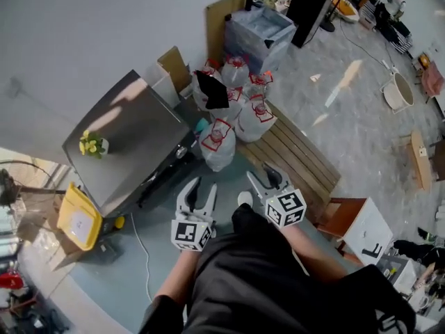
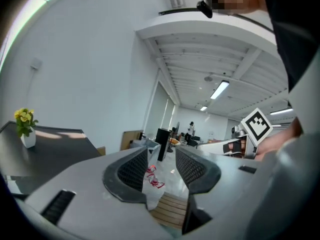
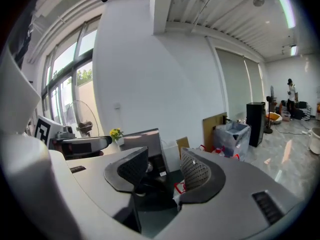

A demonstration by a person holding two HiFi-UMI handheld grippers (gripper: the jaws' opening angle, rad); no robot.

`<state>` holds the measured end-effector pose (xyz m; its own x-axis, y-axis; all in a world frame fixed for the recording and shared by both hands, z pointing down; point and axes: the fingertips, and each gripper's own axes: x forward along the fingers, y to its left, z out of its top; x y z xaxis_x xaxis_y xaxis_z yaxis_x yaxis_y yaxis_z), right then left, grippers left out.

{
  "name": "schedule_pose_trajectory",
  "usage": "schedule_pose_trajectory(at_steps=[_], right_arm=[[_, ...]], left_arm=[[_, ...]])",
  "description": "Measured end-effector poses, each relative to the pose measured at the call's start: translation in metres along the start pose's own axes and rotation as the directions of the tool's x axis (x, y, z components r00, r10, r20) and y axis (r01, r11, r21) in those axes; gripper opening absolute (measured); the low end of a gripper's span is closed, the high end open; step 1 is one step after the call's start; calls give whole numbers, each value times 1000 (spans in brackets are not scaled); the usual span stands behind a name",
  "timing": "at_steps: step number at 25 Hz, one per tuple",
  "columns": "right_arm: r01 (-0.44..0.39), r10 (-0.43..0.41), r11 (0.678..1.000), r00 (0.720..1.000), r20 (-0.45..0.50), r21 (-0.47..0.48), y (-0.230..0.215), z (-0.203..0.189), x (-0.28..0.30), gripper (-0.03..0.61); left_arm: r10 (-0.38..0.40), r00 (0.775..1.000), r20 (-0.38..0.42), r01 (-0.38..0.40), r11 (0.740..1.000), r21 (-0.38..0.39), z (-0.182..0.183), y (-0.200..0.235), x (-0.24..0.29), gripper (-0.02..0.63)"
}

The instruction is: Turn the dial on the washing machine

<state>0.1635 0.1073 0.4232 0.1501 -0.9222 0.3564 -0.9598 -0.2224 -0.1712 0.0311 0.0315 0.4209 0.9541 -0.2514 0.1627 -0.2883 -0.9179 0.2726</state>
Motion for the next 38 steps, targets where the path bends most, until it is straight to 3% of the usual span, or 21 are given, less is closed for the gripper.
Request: schedule_pose_trajectory(at_steps=[6, 14, 20, 29, 34, 38], right_arm=[[-123, 123, 992, 992, -40, 3, -7, 0, 30, 190], [-304, 302, 952, 951, -72, -24, -7, 15, 74, 190], [-385, 378, 912, 923, -76, -138, -13, 23, 90, 190], [-426, 402, 895, 899, -176, -129, -1, -4, 119, 190], [-411, 390, 908, 901, -190, -86, 4, -13, 115, 190], [-422, 401, 905, 891, -214, -60, 16, -29, 134, 190]], left_arm=[[164, 986, 24, -164, 986, -8, 9, 28, 10, 152], [347, 938, 18, -345, 937, -54, 5, 42, 23, 152], [443, 895, 53, -429, 887, -171, -4, 49, 34, 158], [510, 860, -12, -505, 850, -151, -44, 91, 30, 159], [517, 855, -39, -514, 836, -191, -68, 110, 34, 158], [515, 856, -44, -514, 841, -168, -76, 121, 38, 158]])
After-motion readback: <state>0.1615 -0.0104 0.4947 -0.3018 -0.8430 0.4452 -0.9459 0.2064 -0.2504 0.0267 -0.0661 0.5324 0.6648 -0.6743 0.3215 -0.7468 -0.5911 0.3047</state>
